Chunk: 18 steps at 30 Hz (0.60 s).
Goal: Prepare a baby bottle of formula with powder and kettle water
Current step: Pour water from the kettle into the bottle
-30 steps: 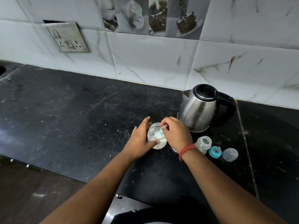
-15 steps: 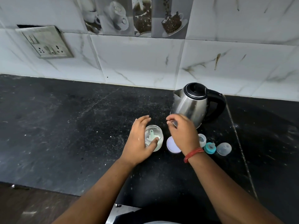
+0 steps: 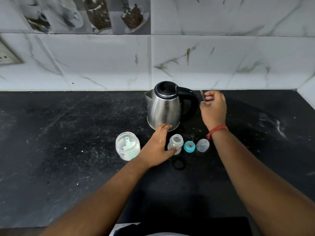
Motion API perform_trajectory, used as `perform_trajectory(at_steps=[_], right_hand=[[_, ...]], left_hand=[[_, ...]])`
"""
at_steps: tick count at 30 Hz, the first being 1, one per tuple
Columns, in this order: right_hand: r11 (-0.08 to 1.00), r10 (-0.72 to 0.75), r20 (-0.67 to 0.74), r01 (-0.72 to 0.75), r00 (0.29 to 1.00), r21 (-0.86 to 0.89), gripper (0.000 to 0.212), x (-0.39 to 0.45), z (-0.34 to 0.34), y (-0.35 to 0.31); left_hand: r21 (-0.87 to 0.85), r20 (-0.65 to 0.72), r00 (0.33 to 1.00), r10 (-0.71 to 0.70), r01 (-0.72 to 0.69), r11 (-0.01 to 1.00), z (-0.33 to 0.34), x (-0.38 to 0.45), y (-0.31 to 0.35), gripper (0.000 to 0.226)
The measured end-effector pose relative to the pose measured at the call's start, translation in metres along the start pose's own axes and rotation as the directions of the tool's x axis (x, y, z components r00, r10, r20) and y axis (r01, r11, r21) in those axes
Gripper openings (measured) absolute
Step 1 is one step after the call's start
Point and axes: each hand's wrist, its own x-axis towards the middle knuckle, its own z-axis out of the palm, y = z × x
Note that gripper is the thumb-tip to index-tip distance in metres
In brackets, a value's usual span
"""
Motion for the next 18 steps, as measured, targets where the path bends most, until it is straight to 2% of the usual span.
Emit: perform_trajectory(at_steps=[2, 5, 8, 10, 13, 18], right_hand=[[0.996, 0.088, 0.146, -0.088, 0.985, -0.006, 0.039, 0.012, 0.0, 0.011], [0.986, 0.161, 0.361, -0.166, 0.919, -0.017, 0.059, 0.025, 0.002, 0.022], [0.982, 0.17, 0.496, -0.191, 0.852, -0.008, 0.054, 0.034, 0.007, 0.025], [0.983, 0.171, 0.554, -0.181, 0.815, -0.037, 0.044, 0.041, 0.011, 0.027], [0.986, 0.166, 0.605, -0.117, 0.779, -0.12, 0.041, 0.048, 0.014, 0.031], [0.986, 0.159, 0.605, -0.161, 0.781, -0.051, 0.029, 0.052, 0.024, 0.035]], left_hand=[[-0.022, 0.046, 0.997, -0.063, 0.064, 0.998, 0.011, 0.007, 0.002, 0.086], [-0.065, 0.068, 0.984, -0.165, 0.169, 0.983, 0.024, 0.015, 0.003, 0.086], [-0.081, 0.097, 0.971, -0.219, 0.227, 0.97, 0.033, 0.021, 0.002, 0.079], [-0.064, 0.106, 0.965, -0.238, 0.246, 0.967, 0.037, 0.022, 0.003, 0.07], [-0.087, 0.074, 0.967, -0.242, 0.248, 0.965, 0.042, 0.021, 0.0, 0.047], [-0.119, -0.015, 0.964, -0.267, 0.263, 0.957, 0.04, 0.014, 0.001, 0.038]])
